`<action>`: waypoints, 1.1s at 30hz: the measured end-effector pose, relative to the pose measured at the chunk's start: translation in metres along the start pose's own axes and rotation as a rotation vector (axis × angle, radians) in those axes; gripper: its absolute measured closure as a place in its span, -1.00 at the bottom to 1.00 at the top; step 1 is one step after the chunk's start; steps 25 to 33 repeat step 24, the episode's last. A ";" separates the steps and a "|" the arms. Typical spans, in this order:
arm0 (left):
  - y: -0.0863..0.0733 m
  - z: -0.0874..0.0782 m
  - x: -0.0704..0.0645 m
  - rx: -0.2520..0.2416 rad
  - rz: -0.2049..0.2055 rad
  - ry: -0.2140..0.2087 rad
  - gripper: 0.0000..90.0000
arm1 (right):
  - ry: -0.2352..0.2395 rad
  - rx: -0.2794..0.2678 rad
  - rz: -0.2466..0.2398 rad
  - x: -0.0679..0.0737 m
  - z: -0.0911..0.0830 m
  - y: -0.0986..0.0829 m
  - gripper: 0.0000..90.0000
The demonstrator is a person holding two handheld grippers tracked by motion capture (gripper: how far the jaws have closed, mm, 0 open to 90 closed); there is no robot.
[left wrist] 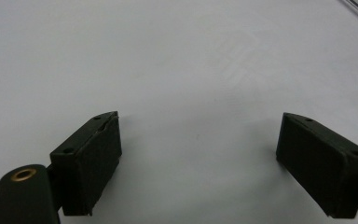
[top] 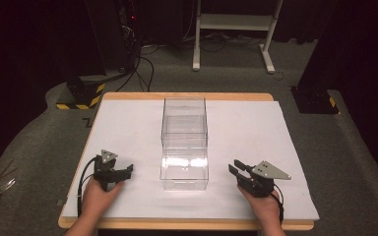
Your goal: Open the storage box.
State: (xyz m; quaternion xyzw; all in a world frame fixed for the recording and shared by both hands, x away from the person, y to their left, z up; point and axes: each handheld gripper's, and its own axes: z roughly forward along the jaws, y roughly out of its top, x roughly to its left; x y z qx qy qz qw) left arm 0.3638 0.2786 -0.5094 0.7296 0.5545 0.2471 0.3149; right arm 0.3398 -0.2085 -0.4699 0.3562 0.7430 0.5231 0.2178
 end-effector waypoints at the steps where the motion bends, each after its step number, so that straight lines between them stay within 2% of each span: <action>1: 0.000 0.000 0.000 0.000 0.000 0.000 -0.68 | -0.042 0.024 -0.002 -0.005 0.002 -0.004 0.43; 2: 0.000 0.000 0.000 0.000 0.001 0.000 -0.68 | -0.057 0.035 -0.003 -0.006 0.003 -0.005 0.41; 5: 0.000 0.000 0.000 0.000 -0.001 0.000 -0.68 | -0.158 0.099 -0.003 -0.017 0.008 -0.015 0.32; 8: 0.000 0.000 0.000 0.001 0.002 -0.001 -0.68 | -0.248 0.187 0.037 -0.029 0.012 -0.024 0.22; 9: 0.000 0.000 0.000 0.000 0.002 0.001 -0.68 | -0.242 0.199 0.084 -0.035 0.012 -0.024 0.19; 11: 0.000 0.000 0.000 0.000 0.002 0.000 -0.68 | -0.265 0.199 0.123 -0.037 0.011 -0.024 0.16; 16: 0.000 0.000 0.000 0.000 0.002 -0.001 -0.68 | -0.267 0.234 0.084 -0.034 0.015 -0.024 0.11; 20: 0.000 0.000 0.000 0.000 0.002 0.000 -0.68 | -0.267 0.236 0.108 -0.037 0.015 -0.024 0.06; 33: 0.000 0.000 0.000 0.001 0.003 0.000 -0.68 | -0.266 0.245 0.101 -0.036 0.017 -0.024 0.06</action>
